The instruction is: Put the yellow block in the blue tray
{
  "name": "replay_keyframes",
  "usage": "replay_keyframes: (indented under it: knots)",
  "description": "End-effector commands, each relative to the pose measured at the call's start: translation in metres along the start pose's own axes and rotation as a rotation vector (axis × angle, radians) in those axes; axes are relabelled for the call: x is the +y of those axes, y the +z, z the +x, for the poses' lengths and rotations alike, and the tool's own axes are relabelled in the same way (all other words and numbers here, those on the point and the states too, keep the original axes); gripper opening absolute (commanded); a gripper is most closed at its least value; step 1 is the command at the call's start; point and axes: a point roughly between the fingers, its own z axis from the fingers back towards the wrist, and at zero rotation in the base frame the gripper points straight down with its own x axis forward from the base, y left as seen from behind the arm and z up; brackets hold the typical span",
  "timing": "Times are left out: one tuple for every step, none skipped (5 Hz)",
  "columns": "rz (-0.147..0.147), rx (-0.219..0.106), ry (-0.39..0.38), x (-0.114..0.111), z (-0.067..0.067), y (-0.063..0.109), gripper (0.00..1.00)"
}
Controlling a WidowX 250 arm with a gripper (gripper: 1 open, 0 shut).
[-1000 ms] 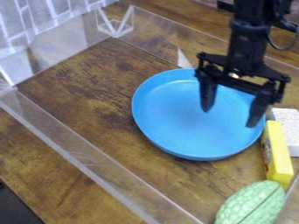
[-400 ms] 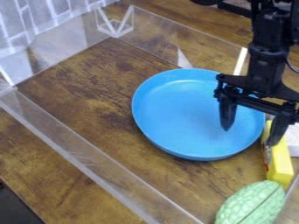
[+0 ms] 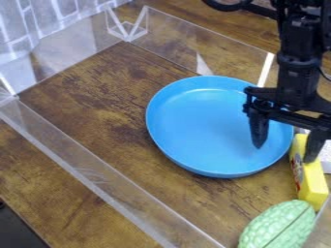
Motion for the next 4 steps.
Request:
replay_keyframes:
  knots:
    - [-0.015,-0.033,0.009,0.010,0.006,0.004,1.00]
    - [-0.022,-0.038,0.009,0.013,0.009,-0.002,1.00]
    - [-0.028,-0.038,0.008,0.017,0.010,-0.008,1.00]
    - [-0.033,-0.037,0.007,0.019,0.011,-0.013,1.00]
